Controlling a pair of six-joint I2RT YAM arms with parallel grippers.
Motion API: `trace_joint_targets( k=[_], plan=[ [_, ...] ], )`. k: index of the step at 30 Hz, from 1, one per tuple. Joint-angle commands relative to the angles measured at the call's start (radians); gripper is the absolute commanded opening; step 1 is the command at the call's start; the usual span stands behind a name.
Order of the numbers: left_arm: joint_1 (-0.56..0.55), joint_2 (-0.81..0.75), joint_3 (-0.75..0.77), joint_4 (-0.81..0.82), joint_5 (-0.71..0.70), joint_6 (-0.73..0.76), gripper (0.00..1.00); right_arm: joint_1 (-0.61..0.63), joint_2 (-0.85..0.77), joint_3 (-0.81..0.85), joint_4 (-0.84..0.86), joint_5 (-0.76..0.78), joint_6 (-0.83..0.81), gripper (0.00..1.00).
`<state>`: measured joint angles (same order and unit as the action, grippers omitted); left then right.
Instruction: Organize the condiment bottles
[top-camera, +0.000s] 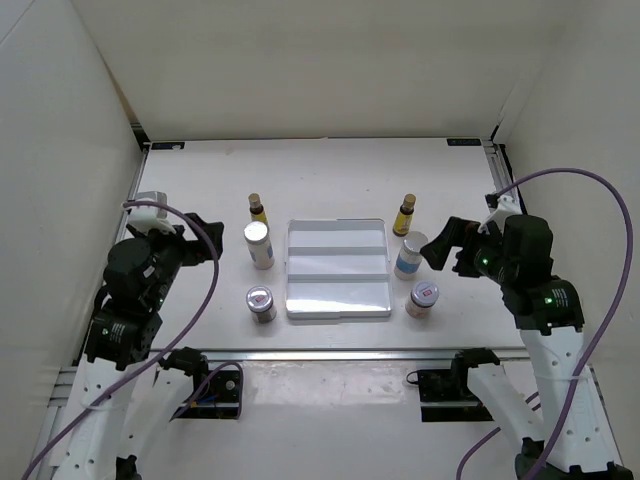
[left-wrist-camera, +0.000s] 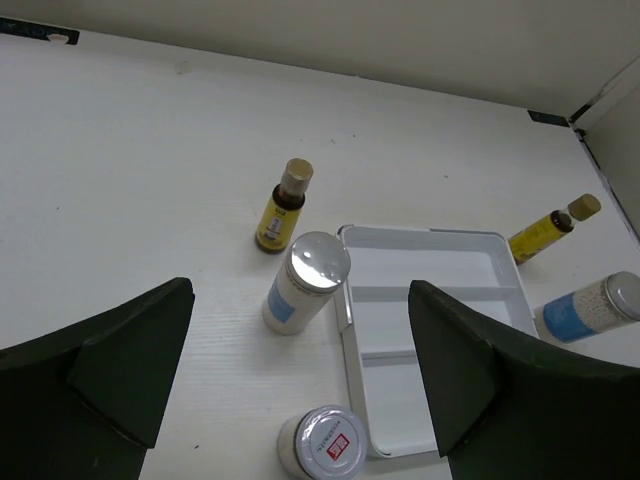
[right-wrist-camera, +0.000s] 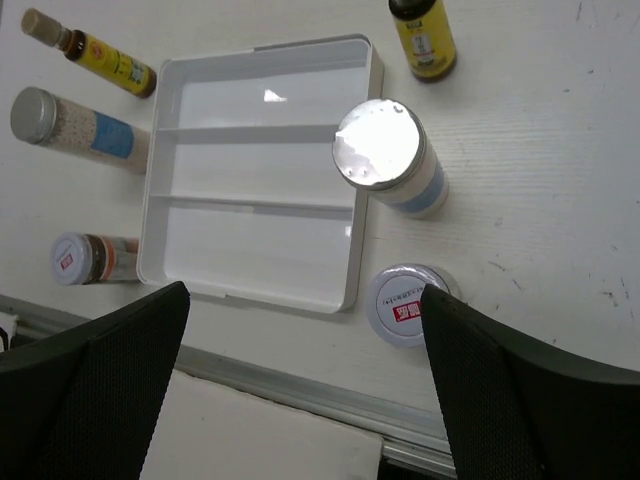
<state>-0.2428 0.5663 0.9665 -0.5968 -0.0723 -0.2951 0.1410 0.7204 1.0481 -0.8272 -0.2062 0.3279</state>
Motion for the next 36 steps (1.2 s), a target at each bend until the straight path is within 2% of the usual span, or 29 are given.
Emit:
trace_joint_targets(
  k=[1,3,7,10,15,18,22,29,36],
  plan=[
    [-0.004,0.024,-0.029,-0.006,-0.024,0.002,0.99,0.009,-0.012,-0.036,-0.059,0.026,0.003,0.99],
    [-0.004,0.038,-0.029,-0.006,-0.003,0.029,0.99,0.009,-0.022,-0.054,-0.073,0.066,0.034,0.99],
    [-0.004,0.050,-0.029,-0.015,0.017,0.018,0.99,0.000,-0.010,-0.119,-0.159,0.113,0.241,0.99],
    [-0.004,0.040,-0.061,-0.032,-0.042,-0.043,0.99,0.000,-0.001,-0.178,-0.135,-0.001,0.189,0.98],
    [-0.004,0.015,-0.086,-0.095,-0.127,-0.093,0.99,0.009,0.060,-0.237,-0.145,0.045,0.276,0.99],
    [-0.004,0.040,-0.086,-0.104,-0.127,-0.093,0.99,0.046,0.112,-0.283,-0.145,0.105,0.336,0.99],
    [-0.004,0.050,-0.086,-0.104,-0.127,-0.093,0.99,0.089,0.113,-0.283,-0.136,0.257,0.417,0.99],
    [-0.004,0.050,-0.086,-0.104,-0.136,-0.093,0.99,0.158,0.312,-0.192,-0.162,0.413,0.474,0.99],
    [-0.004,0.060,-0.086,-0.104,-0.146,-0.084,0.99,0.218,0.349,-0.203,-0.110,0.413,0.496,0.94]
  ],
)
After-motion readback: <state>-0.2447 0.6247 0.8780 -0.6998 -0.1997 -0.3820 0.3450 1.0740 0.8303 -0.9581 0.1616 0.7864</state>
